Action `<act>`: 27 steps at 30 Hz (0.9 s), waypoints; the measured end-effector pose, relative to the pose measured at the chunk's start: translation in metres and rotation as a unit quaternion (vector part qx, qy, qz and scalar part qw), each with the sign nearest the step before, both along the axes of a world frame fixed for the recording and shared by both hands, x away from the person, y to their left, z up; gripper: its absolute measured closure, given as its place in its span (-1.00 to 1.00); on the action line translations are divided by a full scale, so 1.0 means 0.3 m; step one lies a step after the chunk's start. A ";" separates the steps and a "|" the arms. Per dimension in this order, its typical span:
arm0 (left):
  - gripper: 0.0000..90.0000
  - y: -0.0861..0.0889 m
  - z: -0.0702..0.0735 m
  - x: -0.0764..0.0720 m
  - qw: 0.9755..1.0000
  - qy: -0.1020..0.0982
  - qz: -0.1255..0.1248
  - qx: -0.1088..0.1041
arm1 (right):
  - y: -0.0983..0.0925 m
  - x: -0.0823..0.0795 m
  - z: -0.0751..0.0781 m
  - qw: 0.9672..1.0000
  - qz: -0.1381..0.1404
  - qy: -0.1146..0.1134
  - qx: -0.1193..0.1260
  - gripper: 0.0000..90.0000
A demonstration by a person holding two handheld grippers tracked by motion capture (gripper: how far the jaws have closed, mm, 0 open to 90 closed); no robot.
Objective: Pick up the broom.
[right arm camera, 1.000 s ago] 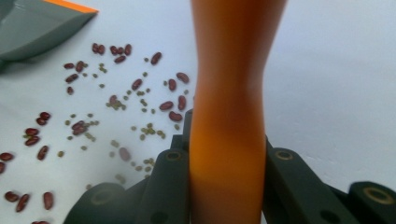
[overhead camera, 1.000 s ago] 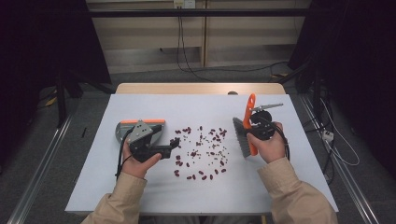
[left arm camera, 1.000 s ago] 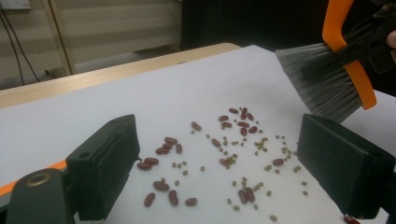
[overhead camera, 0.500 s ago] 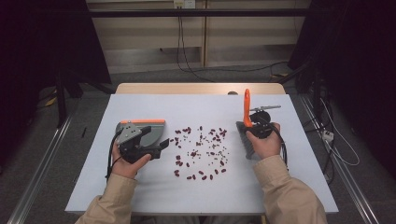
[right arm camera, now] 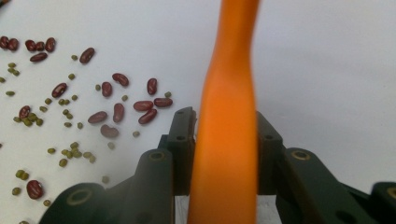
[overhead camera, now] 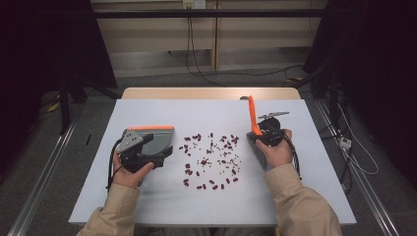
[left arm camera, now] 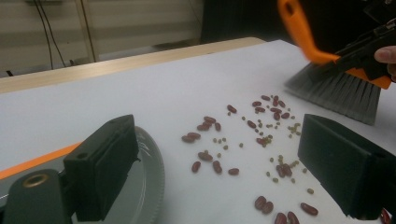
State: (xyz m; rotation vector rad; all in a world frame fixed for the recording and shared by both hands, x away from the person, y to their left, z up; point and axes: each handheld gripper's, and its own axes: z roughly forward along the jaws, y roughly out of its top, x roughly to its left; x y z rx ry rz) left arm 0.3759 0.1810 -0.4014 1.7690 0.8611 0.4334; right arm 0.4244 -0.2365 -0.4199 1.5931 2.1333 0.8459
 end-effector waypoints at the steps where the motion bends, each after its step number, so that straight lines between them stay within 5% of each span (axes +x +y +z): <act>1: -0.74 0.000 0.000 0.000 1.000 -0.001 0.000 0.000 | 0.002 -0.001 0.000 1.000 0.001 0.000 -0.004 0.51; 18: -0.74 0.003 -0.003 0.000 1.000 -0.003 0.002 0.004 | -0.021 -0.090 0.065 0.999 0.011 -0.039 -0.001 0.27; 27: -0.75 0.009 -0.005 0.002 1.000 -0.002 0.001 0.009 | -0.048 -0.107 0.027 0.999 0.010 -0.048 -0.003 0.58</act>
